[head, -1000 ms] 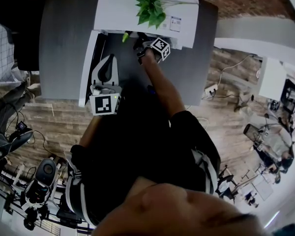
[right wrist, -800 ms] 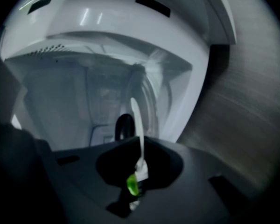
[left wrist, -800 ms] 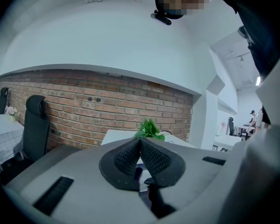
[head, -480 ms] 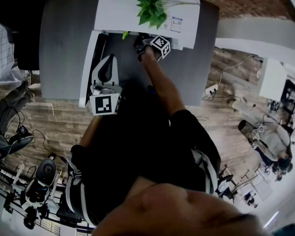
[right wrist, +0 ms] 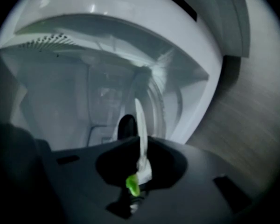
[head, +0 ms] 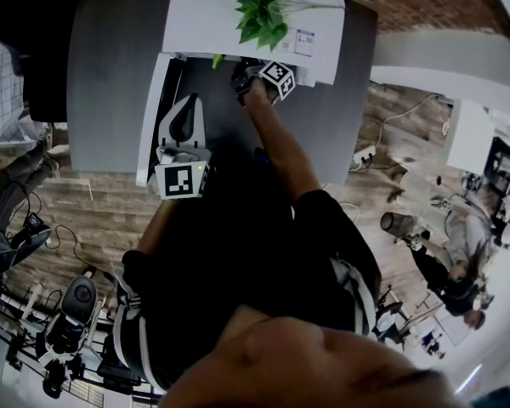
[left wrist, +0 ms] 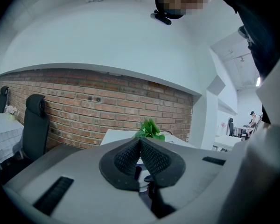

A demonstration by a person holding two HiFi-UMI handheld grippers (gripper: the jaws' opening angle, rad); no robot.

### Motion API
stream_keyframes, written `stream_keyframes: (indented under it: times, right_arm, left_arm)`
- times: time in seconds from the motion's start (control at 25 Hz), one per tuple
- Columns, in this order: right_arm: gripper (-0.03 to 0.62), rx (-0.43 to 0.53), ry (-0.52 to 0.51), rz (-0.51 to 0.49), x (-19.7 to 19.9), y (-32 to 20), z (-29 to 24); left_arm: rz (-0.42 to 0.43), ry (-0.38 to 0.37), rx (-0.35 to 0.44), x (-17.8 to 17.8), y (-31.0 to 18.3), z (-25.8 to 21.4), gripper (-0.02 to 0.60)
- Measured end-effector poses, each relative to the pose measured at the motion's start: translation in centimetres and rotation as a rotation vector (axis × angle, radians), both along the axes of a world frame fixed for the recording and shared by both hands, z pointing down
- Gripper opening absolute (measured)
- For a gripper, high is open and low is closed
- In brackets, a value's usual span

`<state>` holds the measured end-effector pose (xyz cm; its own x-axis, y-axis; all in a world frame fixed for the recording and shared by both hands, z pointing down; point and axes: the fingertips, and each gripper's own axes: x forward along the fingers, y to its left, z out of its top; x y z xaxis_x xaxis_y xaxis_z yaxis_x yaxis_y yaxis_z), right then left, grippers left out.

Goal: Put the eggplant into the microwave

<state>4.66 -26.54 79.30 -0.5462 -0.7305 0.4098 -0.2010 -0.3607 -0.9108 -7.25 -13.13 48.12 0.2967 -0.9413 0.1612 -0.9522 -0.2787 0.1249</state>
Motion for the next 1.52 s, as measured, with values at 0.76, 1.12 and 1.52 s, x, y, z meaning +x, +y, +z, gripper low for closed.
stream_keyframes:
  times: [0.76,1.12,1.52]
  right_arm:
    - [0.169,0.111,0.268,-0.092,0.9,-0.2,-1.1]
    - [0.17,0.195,0.601,-0.239,1.2,0.1,-1.0]
    - [0.204,0.249,0.788,-0.359,1.0,0.4,-0.8]
  left_arm:
    - [0.007,-0.003,0.001,0.3,0.0,0.0,0.034]
    - [0.011,-0.005,0.006,0.3,-0.1,0.2,0.034]
    - [0.012,0.0,-0.008,0.4,-0.2,0.4,0.034]
